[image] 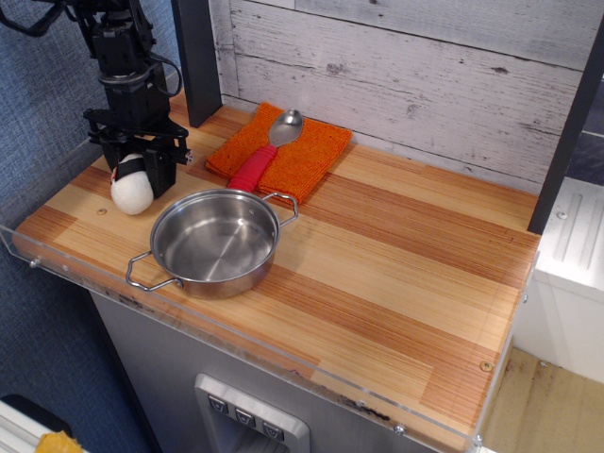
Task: Put the sushi to the right of the napkin.
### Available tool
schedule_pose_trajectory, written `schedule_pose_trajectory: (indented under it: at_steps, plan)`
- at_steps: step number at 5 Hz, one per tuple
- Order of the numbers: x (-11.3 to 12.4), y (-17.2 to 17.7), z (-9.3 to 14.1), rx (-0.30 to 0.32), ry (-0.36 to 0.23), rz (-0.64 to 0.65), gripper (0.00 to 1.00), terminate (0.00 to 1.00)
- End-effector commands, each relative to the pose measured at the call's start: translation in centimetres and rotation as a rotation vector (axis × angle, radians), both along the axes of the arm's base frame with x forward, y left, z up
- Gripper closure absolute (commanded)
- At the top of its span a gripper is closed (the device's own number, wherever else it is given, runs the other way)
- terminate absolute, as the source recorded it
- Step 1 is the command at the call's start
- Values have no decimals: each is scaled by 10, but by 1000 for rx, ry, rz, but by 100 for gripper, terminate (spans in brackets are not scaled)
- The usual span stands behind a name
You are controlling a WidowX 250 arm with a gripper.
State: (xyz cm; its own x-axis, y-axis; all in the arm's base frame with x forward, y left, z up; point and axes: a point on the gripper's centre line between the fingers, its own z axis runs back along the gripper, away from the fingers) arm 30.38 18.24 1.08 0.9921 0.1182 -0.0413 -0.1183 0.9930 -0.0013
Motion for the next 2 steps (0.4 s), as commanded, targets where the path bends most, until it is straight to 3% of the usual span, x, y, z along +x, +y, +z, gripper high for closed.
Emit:
schedule_pose_trajectory:
  at_steps: [1,2]
  plan:
    - [4,-19,81,123,-162,7,100,0]
    - [7,-47,83,116,-179,-51,100,0]
